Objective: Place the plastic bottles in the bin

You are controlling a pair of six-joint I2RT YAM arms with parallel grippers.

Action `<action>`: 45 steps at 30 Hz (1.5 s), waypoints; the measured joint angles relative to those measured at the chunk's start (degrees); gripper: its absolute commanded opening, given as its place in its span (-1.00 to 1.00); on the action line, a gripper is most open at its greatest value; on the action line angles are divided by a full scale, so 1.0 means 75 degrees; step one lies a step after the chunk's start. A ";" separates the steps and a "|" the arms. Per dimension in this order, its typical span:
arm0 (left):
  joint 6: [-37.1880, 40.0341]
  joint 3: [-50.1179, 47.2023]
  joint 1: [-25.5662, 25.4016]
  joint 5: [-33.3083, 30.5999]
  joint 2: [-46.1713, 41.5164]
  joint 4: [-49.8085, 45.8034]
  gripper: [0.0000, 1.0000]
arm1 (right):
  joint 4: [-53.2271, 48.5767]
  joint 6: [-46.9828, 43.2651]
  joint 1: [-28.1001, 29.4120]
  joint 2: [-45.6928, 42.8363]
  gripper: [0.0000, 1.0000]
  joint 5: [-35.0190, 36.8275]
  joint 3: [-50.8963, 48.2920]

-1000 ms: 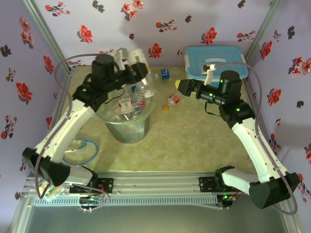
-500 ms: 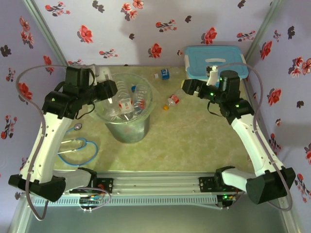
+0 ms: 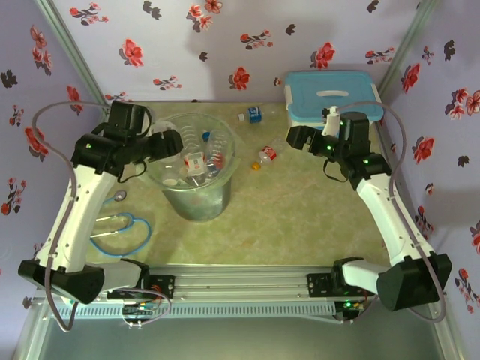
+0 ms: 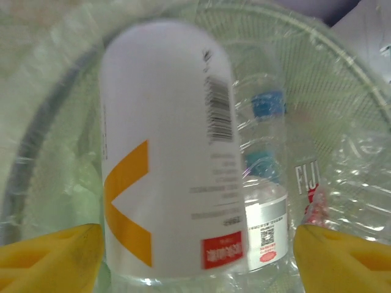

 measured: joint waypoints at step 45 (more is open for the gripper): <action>-0.0251 -0.0458 -0.0781 -0.0527 0.0242 0.0801 0.32 | 0.0047 0.0102 -0.0015 0.0828 0.80 -0.0108 -0.0175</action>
